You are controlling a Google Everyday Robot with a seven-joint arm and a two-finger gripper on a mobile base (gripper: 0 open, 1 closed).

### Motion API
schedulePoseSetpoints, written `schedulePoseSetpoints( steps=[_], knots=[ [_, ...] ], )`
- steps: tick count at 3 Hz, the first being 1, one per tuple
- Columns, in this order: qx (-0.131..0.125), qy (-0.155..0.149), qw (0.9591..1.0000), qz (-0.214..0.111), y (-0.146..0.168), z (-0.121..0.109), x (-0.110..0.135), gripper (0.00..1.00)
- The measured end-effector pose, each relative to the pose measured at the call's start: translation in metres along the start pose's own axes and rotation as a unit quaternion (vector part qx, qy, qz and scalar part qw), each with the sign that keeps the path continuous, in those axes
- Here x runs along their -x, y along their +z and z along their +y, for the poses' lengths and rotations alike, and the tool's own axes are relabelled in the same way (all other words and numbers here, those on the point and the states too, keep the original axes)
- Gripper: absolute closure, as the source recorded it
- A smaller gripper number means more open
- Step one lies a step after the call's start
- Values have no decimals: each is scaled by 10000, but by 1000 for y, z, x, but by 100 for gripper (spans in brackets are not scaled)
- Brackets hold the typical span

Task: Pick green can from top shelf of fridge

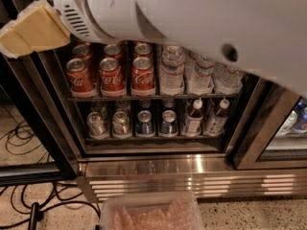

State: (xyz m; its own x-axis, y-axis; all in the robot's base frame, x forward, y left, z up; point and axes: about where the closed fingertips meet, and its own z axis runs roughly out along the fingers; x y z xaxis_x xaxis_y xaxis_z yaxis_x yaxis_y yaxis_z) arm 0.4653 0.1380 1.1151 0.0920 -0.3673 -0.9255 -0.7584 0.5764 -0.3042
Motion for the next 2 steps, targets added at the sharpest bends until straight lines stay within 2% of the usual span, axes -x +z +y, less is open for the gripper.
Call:
schedulePoseSetpoints(
  steps=[1,2],
  knots=[
    [-1,1,10000,-1,0,0,0,0],
    [-184,188,9996,-63,10,-4,-13,0]
  ],
)
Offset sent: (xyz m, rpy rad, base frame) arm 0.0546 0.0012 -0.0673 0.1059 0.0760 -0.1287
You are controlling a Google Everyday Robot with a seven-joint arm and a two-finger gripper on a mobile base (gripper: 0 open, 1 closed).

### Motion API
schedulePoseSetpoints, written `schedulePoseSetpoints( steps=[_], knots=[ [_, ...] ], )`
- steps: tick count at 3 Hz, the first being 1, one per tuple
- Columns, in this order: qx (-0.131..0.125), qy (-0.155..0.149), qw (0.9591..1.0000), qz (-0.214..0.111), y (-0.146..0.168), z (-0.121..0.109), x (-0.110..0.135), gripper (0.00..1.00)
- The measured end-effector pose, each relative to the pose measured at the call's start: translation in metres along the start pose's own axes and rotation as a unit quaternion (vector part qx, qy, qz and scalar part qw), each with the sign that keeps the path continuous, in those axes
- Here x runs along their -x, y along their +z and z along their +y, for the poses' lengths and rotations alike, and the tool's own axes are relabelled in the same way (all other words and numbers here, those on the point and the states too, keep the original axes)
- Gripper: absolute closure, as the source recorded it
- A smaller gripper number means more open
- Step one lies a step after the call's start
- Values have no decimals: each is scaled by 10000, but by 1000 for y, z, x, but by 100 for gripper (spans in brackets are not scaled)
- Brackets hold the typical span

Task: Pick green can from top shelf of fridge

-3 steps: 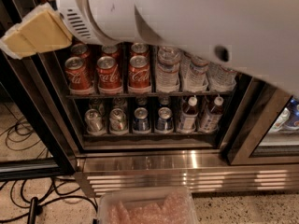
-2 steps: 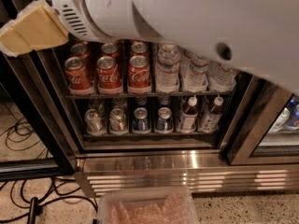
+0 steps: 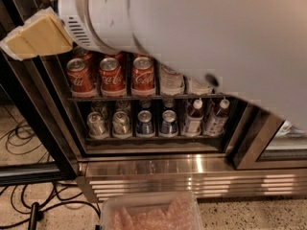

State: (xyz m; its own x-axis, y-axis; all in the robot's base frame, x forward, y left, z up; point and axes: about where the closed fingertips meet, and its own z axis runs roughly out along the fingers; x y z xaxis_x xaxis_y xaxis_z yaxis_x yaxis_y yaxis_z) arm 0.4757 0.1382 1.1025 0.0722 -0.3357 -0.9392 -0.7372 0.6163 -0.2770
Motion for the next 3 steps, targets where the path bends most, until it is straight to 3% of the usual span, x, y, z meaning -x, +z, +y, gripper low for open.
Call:
schedulePoseSetpoints(
  steps=[1,2,3],
  knots=[
    [-272,339,9991,11,12,-16,-34,0],
    [-652,656,9955,-219,20,-34,-58,0],
    [-653,656,9955,-220,20,-34,-58,0]
  ],
)
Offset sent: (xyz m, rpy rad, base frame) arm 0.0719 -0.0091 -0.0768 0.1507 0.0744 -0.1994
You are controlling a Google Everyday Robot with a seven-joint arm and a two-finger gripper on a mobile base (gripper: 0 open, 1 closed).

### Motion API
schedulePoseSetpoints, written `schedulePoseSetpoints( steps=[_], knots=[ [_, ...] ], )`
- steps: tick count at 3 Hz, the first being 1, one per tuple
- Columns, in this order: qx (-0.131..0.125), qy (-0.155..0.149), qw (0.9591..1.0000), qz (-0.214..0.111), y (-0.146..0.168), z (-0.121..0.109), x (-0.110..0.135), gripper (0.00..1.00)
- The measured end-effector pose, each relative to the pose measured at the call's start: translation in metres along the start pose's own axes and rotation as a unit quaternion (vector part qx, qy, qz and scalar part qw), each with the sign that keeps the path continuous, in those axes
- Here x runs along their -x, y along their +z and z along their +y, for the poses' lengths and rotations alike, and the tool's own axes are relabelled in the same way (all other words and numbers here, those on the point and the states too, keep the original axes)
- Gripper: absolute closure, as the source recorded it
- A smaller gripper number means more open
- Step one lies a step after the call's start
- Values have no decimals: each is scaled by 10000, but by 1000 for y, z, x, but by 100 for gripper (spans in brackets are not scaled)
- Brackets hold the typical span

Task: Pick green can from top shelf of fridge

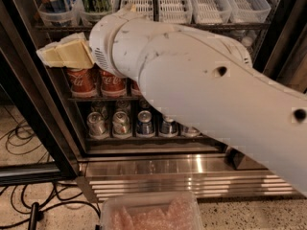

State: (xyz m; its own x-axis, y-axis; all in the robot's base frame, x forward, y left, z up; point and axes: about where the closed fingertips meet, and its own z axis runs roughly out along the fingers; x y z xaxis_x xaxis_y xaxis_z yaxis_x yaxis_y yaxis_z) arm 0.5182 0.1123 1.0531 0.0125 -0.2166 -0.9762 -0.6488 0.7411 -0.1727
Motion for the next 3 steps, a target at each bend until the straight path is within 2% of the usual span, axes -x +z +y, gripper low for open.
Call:
schedulePoseSetpoints(
  steps=[1,2,3],
  knots=[
    [-200,-66,9996,-204,-2,-11,0,0],
    [-527,-68,9974,-487,-3,-35,-3,9],
    [-679,-91,9954,-673,7,-43,-2,9]
  ],
)
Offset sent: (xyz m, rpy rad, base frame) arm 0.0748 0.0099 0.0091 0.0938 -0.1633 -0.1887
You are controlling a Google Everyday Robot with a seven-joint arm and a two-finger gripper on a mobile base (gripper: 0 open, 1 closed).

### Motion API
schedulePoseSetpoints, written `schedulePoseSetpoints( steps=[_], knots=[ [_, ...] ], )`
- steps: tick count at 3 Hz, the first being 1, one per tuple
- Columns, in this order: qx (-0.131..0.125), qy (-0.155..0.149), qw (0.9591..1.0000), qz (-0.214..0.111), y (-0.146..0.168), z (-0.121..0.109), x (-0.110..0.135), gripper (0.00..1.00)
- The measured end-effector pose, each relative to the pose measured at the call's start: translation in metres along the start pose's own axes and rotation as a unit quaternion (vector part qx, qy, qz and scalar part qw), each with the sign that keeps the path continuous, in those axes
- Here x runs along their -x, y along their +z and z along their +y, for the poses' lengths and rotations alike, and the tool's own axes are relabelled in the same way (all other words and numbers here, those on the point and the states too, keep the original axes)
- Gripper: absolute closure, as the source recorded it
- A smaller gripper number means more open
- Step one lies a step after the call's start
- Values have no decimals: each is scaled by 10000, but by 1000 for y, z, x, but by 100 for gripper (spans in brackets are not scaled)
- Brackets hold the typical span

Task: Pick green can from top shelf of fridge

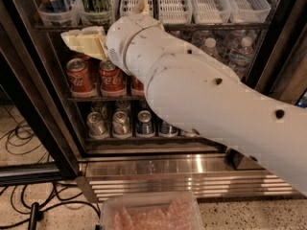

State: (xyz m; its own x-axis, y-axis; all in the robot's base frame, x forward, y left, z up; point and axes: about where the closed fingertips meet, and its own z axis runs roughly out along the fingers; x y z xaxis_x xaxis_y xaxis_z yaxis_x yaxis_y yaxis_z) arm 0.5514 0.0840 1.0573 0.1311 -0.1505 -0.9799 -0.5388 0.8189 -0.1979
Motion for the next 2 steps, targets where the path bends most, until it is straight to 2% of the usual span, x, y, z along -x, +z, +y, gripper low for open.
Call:
schedulePoseSetpoints(
  steps=[1,2],
  knots=[
    [13,-18,10000,-95,20,7,0,12],
    [76,-55,9999,-118,44,18,-1,23]
  ],
)
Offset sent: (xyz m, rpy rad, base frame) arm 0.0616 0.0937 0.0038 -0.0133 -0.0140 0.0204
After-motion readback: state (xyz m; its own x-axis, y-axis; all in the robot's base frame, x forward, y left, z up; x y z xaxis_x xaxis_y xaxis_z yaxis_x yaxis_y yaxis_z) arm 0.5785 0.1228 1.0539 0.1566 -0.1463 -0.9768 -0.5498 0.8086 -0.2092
